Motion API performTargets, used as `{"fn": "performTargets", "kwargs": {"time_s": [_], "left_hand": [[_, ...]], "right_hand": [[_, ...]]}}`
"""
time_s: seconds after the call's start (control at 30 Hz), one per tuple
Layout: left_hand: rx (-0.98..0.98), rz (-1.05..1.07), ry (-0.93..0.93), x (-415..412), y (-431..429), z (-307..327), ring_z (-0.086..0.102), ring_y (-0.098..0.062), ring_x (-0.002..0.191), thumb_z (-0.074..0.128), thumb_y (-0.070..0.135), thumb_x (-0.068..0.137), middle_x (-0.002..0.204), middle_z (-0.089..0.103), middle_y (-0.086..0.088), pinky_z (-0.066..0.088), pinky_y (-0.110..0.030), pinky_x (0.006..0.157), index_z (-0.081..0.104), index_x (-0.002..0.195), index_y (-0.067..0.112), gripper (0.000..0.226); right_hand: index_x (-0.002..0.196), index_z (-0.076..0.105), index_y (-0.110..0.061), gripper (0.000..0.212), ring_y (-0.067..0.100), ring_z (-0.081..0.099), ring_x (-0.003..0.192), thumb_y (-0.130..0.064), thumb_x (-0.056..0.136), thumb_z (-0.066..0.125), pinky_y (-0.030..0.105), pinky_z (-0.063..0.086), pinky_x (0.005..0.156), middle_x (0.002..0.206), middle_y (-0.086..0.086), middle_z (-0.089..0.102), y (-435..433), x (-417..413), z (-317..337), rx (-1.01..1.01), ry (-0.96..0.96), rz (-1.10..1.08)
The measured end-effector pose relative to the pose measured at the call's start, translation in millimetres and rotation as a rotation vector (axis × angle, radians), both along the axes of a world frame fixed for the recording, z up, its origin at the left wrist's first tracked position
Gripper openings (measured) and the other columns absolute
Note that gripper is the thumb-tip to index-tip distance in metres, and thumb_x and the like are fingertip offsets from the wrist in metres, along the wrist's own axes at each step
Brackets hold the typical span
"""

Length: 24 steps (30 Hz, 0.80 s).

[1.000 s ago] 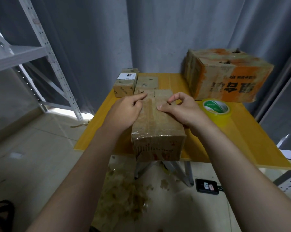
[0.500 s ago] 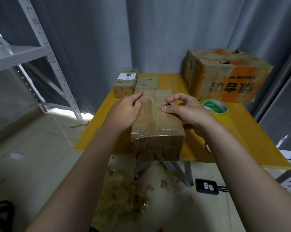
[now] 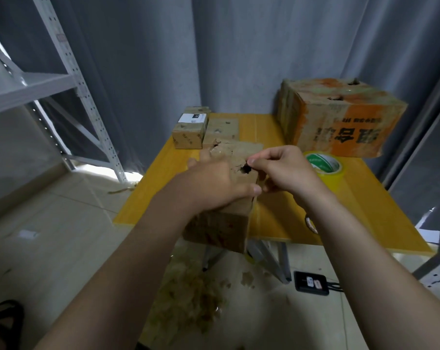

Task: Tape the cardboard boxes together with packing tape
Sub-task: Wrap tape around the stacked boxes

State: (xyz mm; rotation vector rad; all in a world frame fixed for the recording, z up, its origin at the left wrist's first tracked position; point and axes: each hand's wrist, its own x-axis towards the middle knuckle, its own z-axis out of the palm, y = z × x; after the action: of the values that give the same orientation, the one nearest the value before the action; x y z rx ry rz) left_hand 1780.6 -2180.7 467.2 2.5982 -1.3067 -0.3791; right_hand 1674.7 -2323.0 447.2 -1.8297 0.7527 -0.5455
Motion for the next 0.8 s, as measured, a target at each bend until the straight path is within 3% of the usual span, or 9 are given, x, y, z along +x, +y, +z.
{"fn": "performTargets", "kwargs": {"time_s": [0.1,0.17,0.23,0.27,0.37,0.43,0.53,0.63,0.8], "left_hand": [[0.055,-0.020,-0.007,-9.2,-0.7,-0.1,0.018,-0.035,0.150,0.056,0.085,0.080,0.168,0.007,-0.005,0.035,-0.055,0.112,0.020,0.161,0.030,0.104],[0.038,-0.065,0.015,-3.8,1.6,5.0,0.021,-0.032,0.150,0.063,0.081,0.080,0.167,0.010,0.000,0.034,-0.057,0.116,0.021,0.162,0.031,0.104],[0.014,-0.125,0.053,2.1,3.5,8.6,0.024,-0.027,0.150,0.070,0.075,0.075,0.166,0.013,0.008,0.034,-0.051,0.119,0.024,0.163,0.030,0.109],[0.005,-0.150,0.063,4.4,4.2,10.0,0.025,-0.023,0.151,0.071,0.072,0.071,0.166,0.014,0.011,0.034,-0.049,0.120,0.025,0.163,0.030,0.112],[-0.016,-0.200,0.062,11.9,6.5,11.6,0.030,-0.015,0.149,0.076,0.063,0.070,0.165,0.017,0.016,0.032,-0.045,0.121,0.029,0.162,0.034,0.108],[-0.012,-0.214,0.079,17.6,8.7,11.9,0.030,-0.014,0.149,0.072,0.062,0.067,0.164,0.019,0.019,0.028,-0.052,0.123,0.029,0.161,0.039,0.107],[0.022,-0.221,0.074,25.0,10.8,12.3,0.026,-0.015,0.151,0.064,0.060,0.063,0.165,0.018,0.021,0.022,-0.063,0.122,0.021,0.162,0.042,0.110],[0.046,-0.238,0.011,27.8,9.6,9.7,0.022,-0.016,0.154,0.069,0.046,0.080,0.168,0.013,0.021,0.004,-0.070,0.122,0.020,0.164,0.037,0.098],[-0.007,-0.205,0.008,29.2,7.1,7.7,0.022,-0.014,0.155,0.072,0.032,0.083,0.168,0.018,0.025,-0.009,-0.070,0.121,0.027,0.163,0.037,0.092]], "right_hand": [[0.086,0.077,-0.006,0.024,0.011,0.053,0.039,-0.027,0.096,0.072,0.022,0.043,0.040,0.053,-0.003,0.065,-4.8,-7.4,5.6,-0.064,0.044,0.011],[0.079,0.075,-0.007,0.027,0.008,0.058,0.052,-0.029,0.095,0.073,0.028,0.049,0.053,0.060,-0.003,0.067,-8.7,-9.3,6.4,-0.175,-0.027,-0.035],[0.082,0.075,-0.019,0.017,0.018,0.066,0.091,-0.033,0.092,0.074,0.036,0.052,0.082,0.090,-0.001,0.072,-11.9,-7.8,4.3,-0.299,-0.066,-0.106],[0.088,0.074,-0.026,0.011,0.025,0.058,0.110,-0.037,0.092,0.074,0.034,0.044,0.093,0.106,-0.001,0.068,-13.0,-6.9,3.5,-0.370,-0.026,-0.142],[0.121,0.070,-0.036,0.030,0.032,0.038,0.134,-0.044,0.092,0.070,0.032,0.029,0.100,0.136,0.000,0.057,-14.7,-5.5,1.4,-0.459,0.170,-0.108],[0.130,0.068,-0.034,0.039,0.028,0.049,0.132,-0.043,0.093,0.070,0.035,0.039,0.105,0.136,-0.003,0.063,-14.0,-5.4,3.2,-0.400,0.190,-0.040],[0.121,0.070,-0.038,0.036,0.022,0.066,0.106,-0.044,0.085,0.074,0.032,0.051,0.082,0.109,-0.006,0.068,-15.2,-4.3,7.9,-0.353,0.233,-0.020],[0.123,0.068,-0.047,0.040,0.025,0.069,0.094,-0.051,0.083,0.068,0.038,0.063,0.062,0.110,-0.005,0.067,-11.8,-4.6,12.0,-0.356,0.306,0.017],[0.139,0.062,-0.044,0.051,0.029,0.066,0.117,-0.056,0.091,0.053,0.045,0.061,0.087,0.147,-0.004,0.060,-2.1,-1.2,8.2,-0.423,0.323,0.041]]}}
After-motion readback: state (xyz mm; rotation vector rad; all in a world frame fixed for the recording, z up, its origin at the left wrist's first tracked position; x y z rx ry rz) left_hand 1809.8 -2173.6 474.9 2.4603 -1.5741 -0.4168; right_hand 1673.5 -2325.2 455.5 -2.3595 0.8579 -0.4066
